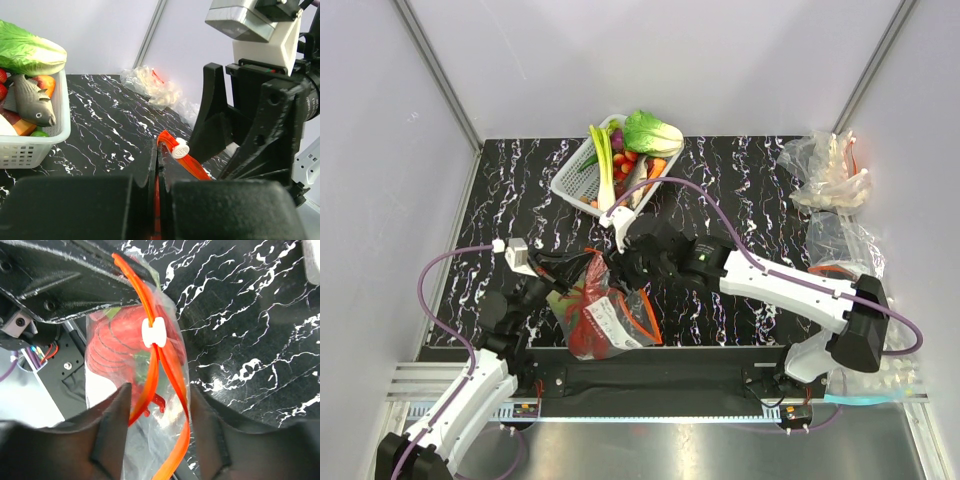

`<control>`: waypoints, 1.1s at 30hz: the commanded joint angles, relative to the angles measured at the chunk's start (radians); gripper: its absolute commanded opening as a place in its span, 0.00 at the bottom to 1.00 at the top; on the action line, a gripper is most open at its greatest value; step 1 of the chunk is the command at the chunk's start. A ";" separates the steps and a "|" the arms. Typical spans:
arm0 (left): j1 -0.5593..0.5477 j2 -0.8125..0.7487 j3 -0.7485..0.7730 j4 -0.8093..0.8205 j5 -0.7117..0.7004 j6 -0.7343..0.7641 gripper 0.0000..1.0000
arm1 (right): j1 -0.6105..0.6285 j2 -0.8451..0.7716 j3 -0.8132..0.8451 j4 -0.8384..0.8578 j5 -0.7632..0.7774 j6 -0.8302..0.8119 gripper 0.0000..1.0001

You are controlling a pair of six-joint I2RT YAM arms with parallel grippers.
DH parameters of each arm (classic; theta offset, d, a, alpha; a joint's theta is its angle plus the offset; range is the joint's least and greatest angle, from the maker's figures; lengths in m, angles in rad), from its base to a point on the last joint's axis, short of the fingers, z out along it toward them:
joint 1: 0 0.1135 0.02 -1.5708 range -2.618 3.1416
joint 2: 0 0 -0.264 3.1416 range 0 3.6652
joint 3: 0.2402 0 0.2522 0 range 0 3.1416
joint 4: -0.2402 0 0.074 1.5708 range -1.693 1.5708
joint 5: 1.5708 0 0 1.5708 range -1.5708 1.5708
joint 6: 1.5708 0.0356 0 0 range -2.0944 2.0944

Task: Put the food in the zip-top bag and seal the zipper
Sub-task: Zip the zipper food storage bag at the center of the board.

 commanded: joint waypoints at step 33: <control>-0.084 0.309 0.198 -0.294 -0.347 0.018 0.00 | 0.112 0.329 -0.063 0.248 1.049 -0.138 0.00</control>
